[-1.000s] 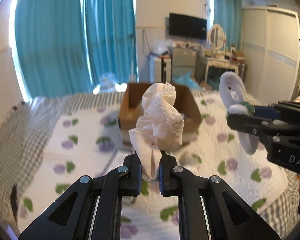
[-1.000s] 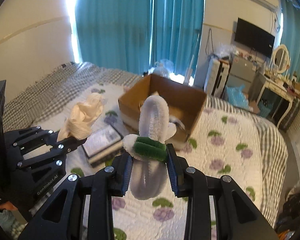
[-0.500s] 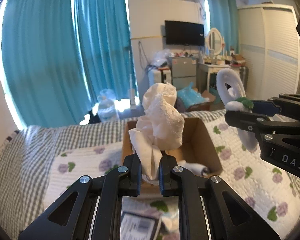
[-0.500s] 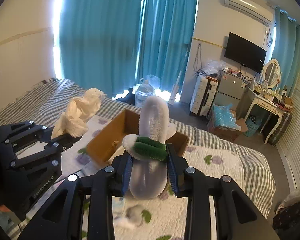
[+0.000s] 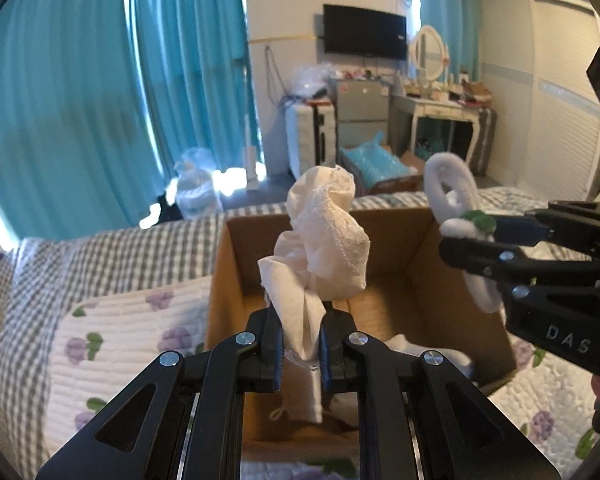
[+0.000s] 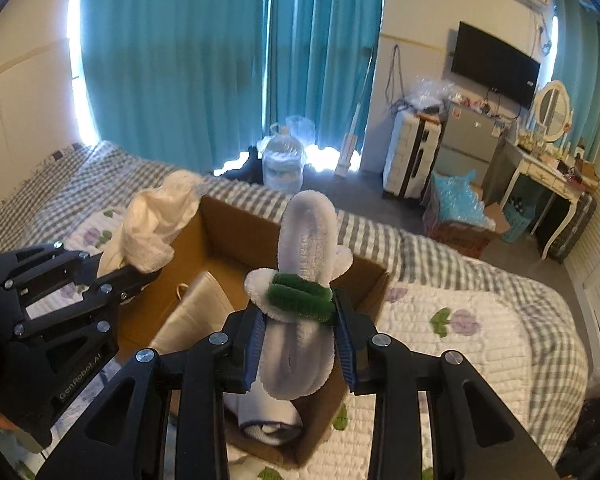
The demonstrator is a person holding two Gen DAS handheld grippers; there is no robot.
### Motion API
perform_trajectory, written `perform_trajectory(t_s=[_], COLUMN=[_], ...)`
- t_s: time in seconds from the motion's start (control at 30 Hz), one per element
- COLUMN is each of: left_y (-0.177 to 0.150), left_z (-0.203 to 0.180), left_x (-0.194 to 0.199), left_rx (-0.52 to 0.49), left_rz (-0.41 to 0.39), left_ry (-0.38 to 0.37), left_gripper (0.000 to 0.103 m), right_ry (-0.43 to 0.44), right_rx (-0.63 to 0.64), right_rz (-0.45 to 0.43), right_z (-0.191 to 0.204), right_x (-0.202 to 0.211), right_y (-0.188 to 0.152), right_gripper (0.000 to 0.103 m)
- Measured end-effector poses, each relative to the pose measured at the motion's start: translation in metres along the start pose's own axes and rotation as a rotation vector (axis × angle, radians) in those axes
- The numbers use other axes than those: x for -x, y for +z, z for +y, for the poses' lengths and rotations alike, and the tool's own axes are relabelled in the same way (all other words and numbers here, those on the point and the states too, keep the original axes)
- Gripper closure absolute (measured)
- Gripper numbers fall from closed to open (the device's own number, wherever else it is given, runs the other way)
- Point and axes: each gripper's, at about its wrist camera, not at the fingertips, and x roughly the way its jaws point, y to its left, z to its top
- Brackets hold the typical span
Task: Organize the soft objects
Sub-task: 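Carry the cloth and fuzzy loop over the box and release both, then grasp the large tissue pack with the left tool while the right tool grasps the sock roll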
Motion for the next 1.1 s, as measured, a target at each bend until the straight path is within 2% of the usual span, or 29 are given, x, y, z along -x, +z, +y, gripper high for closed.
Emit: perform_trajectory(t_s=[0.07, 0.17, 0.23, 0.27, 0.3, 0.33, 0.4, 0.43, 0.5, 0.63, 0.77, 0.8, 0.83, 0.87, 0.97, 1.1], left_y=[-0.001, -0.005, -0.007, -0.008, -0.008, -0.009, -0.009, -0.008, -0.004, 0.008, 0.021, 0.025, 0.028, 0.029, 0.031, 0.031], left_z=[-0.001, -0.006, -0.013, -0.016, -0.017, -0.018, -0.015, -0.013, -0.010, -0.006, -0.004, -0.003, -0.004, -0.004, -0.003, 0.005], left_x=[-0.006, -0.013, -0.015, -0.016, -0.016, -0.014, -0.006, 0.001, 0.015, 0.059, 0.109, 0.126, 0.143, 0.153, 0.200, 0.235], left_rx=[0.001, -0.026, -0.070, -0.082, -0.085, -0.080, -0.063, -0.053, -0.041, -0.043, -0.050, -0.052, -0.054, -0.055, -0.052, -0.029], left_rz=[0.006, 0.021, 0.033, 0.040, 0.044, 0.043, 0.025, 0.011, -0.005, -0.063, -0.122, -0.143, -0.168, -0.186, -0.277, -0.294], left_ry=[-0.015, -0.046, -0.031, -0.019, -0.006, 0.012, 0.025, 0.029, 0.038, 0.070, 0.063, 0.067, 0.073, 0.077, 0.102, 0.090], left_gripper=[0.084, 0.083, 0.083, 0.081, 0.069, 0.057, 0.044, 0.039, 0.036, 0.035, 0.034, 0.030, 0.021, 0.018, 0.016, 0.015], right_ry=[0.010, 0.040, 0.055, 0.055, 0.047, 0.035, 0.033, 0.028, 0.012, -0.010, -0.057, -0.065, -0.073, -0.079, -0.088, -0.087], right_rx=[-0.002, -0.021, -0.032, -0.039, -0.047, -0.059, -0.070, -0.075, -0.083, -0.092, -0.061, -0.055, -0.051, -0.050, -0.046, -0.025], right_rz=[0.015, 0.023, 0.019, 0.021, 0.020, 0.013, -0.002, -0.011, -0.027, -0.076, -0.133, -0.148, -0.166, -0.181, -0.222, -0.268], right_z=[-0.001, -0.006, -0.008, -0.009, -0.010, -0.012, -0.015, -0.015, -0.018, -0.017, -0.007, -0.005, -0.001, 0.001, 0.007, 0.023], right_x=[-0.014, -0.028, -0.033, -0.034, -0.034, -0.032, -0.025, -0.018, -0.005, 0.036, 0.089, 0.103, 0.121, 0.136, 0.180, 0.232], right_y=[-0.004, -0.009, -0.011, -0.012, -0.013, -0.013, -0.012, -0.012, -0.008, 0.002, 0.012, 0.014, 0.016, 0.018, 0.022, 0.021], right_gripper=[0.072, 0.071, 0.065, 0.051, 0.037, 0.035, 0.035, 0.034, 0.033, 0.028, 0.024, 0.022, 0.021, 0.020, 0.016, 0.012])
